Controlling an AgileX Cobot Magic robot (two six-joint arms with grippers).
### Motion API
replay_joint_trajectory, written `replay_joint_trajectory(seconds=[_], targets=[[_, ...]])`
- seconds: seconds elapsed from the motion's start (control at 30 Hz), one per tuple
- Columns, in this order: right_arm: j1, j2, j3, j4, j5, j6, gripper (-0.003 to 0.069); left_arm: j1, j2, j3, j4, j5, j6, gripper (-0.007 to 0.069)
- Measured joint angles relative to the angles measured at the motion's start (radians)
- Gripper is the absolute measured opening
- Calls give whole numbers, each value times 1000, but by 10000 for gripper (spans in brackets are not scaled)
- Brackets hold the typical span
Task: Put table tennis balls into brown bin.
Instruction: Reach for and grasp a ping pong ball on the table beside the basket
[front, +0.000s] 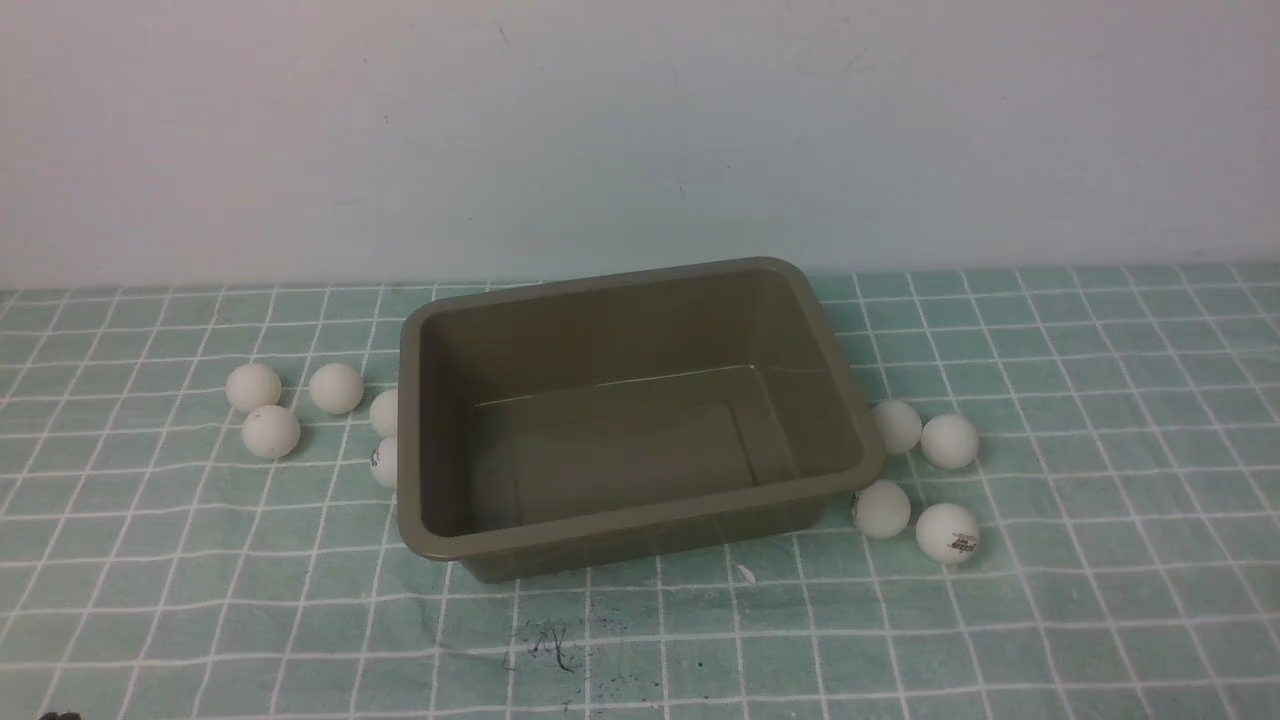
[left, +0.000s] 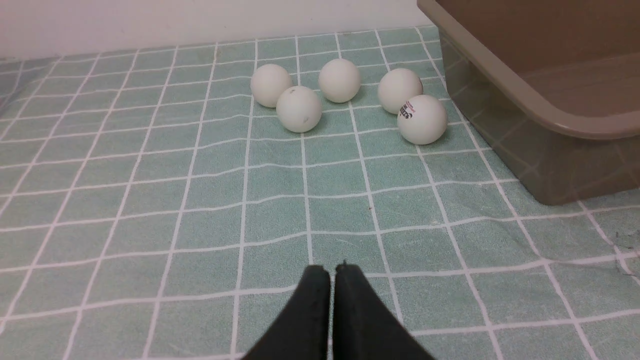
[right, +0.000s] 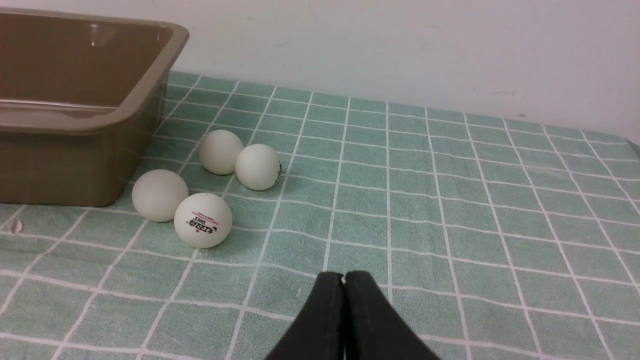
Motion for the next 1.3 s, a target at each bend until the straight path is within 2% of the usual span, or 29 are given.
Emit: replay_joint_trajectory(seconds=[0.77,0.93,1.1,1.3], targets=[[0,0,0,0,0,0,-13,0,0,0,0,0,0,-4],[0,0,0,0,0,0,-13,0,0,4,-1,-55,-17,-4],[0,0,0,0,0,0,-13,0,0,5,-206,-194,-123,-4],[0,0,0,0,0,0,-13,0,0,5,-513,-559,-208,-4]])
